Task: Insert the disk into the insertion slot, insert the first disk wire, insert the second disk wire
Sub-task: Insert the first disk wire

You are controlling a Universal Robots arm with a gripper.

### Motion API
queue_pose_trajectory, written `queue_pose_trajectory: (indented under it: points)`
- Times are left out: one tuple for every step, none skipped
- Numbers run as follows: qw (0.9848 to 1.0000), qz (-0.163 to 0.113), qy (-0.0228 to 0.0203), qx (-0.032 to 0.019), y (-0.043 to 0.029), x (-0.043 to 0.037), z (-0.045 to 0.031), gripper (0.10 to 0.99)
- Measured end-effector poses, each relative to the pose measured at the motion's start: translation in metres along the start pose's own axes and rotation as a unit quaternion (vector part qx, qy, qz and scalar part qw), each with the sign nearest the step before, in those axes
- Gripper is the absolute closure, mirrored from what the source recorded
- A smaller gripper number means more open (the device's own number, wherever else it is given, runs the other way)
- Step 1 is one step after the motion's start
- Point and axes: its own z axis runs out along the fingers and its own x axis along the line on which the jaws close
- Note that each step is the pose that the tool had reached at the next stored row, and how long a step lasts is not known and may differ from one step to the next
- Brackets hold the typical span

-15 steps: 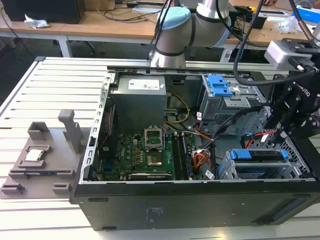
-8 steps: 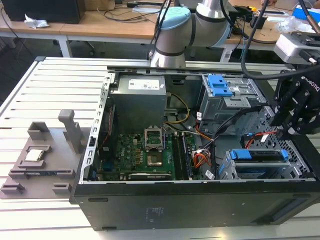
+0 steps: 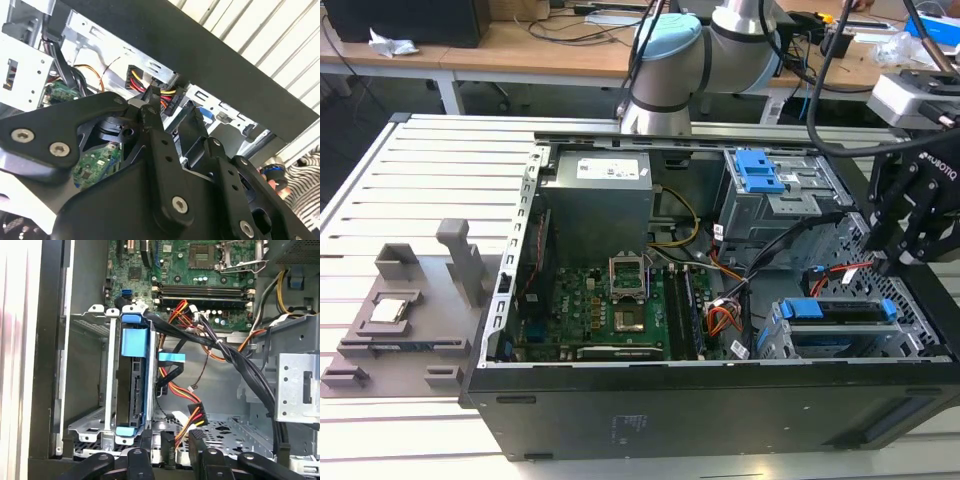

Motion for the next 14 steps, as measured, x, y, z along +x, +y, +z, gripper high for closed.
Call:
queue_pose_trajectory:
  points:
    - [1.0000,-0.001,0.0066,-0.0002,-0.0001,-0.0002,0.0011,0.667]
    - [0.9999,-0.002,0.0104,-0.0003,-0.0002,-0.0002,0.0017,0.667]
    - [0.9999,-0.002,0.0126,-0.0004,-0.0003,-0.0003,0.0020,0.667]
    - [0.9999,-0.002,0.0144,-0.0005,-0.0005,-0.0002,0.0021,0.667]
    - [0.9999,-0.002,0.0145,-0.0005,-0.0005,-0.0002,0.0021,0.667]
    - [0.9999,-0.002,0.0144,-0.0004,-0.0005,-0.0003,0.0022,0.667]
    - [0.9999,-0.002,0.0144,-0.0004,-0.0005,-0.0003,0.0022,0.667]
    - [0.9999,-0.002,0.0144,-0.0004,-0.0005,-0.0003,0.0022,0.667]
    - [0.9999,-0.002,0.0144,-0.0004,-0.0005,-0.0003,0.0022,0.667]
    - [0.9999,-0.002,0.0144,-0.0004,-0.0005,-0.0003,0.0022,0.682]
    - [0.9999,-0.002,0.0144,-0.0005,-0.0005,-0.0003,0.0022,0.812]
    - [0.9999,-0.002,0.0145,-0.0004,-0.0005,-0.0003,0.0022,0.812]
    - [0.9999,-0.002,0.0145,-0.0004,-0.0005,-0.0003,0.0021,0.871]
    - [0.9999,-0.002,0.0145,-0.0004,-0.0005,-0.0003,0.0021,0.871]
